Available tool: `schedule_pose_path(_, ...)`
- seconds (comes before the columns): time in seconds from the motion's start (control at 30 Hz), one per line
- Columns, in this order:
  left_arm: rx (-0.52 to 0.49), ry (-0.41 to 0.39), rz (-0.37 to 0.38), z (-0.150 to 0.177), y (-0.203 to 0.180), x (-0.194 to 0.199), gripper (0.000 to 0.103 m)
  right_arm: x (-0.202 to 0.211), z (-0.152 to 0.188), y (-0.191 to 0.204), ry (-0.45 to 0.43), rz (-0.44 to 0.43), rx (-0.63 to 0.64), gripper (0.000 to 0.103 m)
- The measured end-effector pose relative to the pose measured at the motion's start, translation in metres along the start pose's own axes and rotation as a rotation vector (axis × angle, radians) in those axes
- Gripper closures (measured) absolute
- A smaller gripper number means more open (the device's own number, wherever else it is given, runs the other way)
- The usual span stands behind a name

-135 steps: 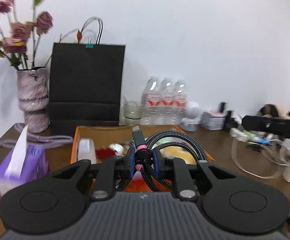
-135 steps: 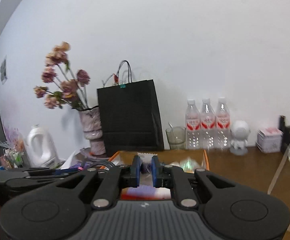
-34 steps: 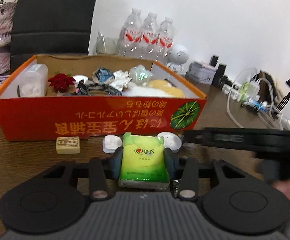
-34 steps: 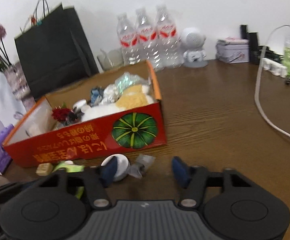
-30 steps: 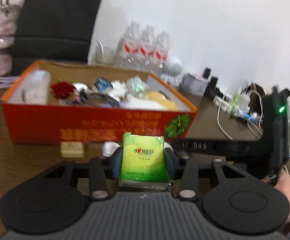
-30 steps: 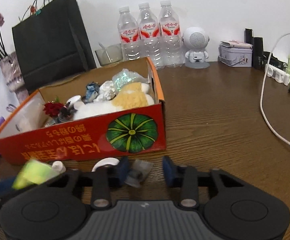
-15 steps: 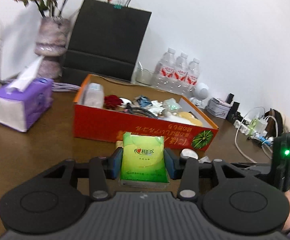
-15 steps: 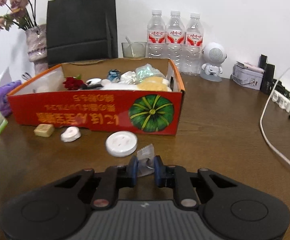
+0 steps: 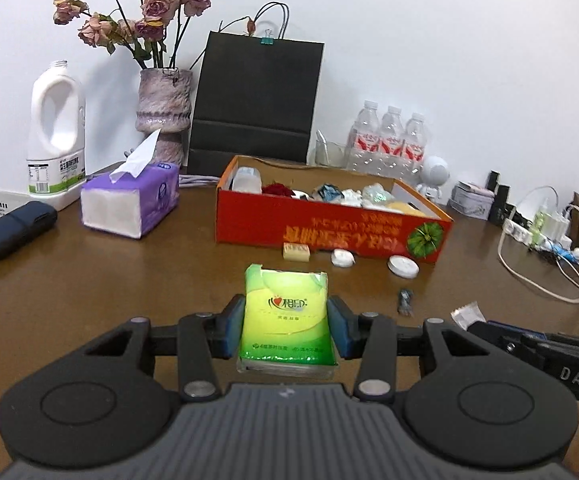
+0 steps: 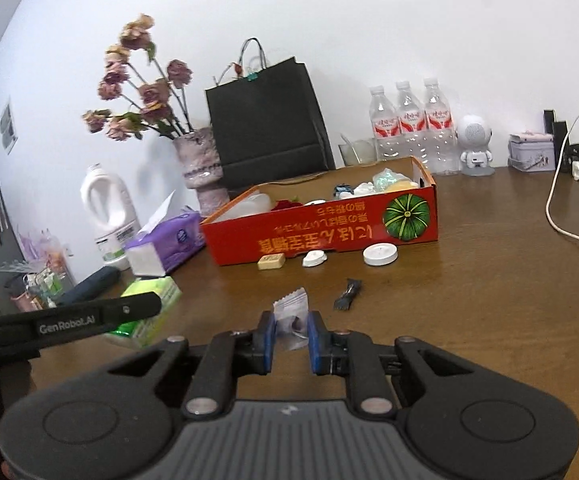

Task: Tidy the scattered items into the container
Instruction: 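Grasp the green tissue pack with the left tool while the right tool grasps a small white paper packet, then carry tissue pack and paper packet into the cardboard box and open both tools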

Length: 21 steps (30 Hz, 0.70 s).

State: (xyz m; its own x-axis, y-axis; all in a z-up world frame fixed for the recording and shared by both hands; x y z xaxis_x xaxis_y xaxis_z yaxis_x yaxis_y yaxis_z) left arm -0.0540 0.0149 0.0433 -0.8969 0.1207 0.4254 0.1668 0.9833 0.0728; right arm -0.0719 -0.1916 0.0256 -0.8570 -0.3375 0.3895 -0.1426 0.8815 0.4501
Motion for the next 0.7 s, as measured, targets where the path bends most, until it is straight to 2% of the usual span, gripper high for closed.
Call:
schedule_pose_path(0.27, -0.031, -0.042, -0.016, 0.009, -0.004, 0.044, 0.058, 0.032, 0.01, 0.015, -0.038, -0.057, -0.001, 0.087)
schedule_pose_path(0.43, 0.002, -0.039, -0.021, 0.013, 0.003, 0.046, 0.058, 0.036, 0.006, 0.02, -0.058, -0.05, 0.003, 0.087)
schedule_pose_path(0.57, 0.001, -0.072, -0.007, -0.008, 0.012, 0.029, 0.058, 0.025, -0.02, 0.019, -0.089, -0.035, 0.001, 0.087)
schedule_pose_path(0.7, -0.012, -0.102, 0.022, -0.054, 0.024, -0.013, 0.058, -0.005, -0.066, 0.016, -0.108, -0.026, -0.005, 0.087)
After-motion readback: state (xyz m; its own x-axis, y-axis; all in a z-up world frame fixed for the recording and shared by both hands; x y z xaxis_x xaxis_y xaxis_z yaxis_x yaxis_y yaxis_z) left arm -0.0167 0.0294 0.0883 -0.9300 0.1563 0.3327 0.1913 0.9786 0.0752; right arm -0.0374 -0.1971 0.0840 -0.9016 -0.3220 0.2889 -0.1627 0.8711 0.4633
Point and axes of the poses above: each gripper's, at about its wrist camera, not at the fingertips, and x roughly against the way its jaws point, y to its left, z to its underside, the point moved 1 cm from there along -x, roughly the way its jaws point, and after that the axes turned 12 degrees about -x, right-handed, at the moved point
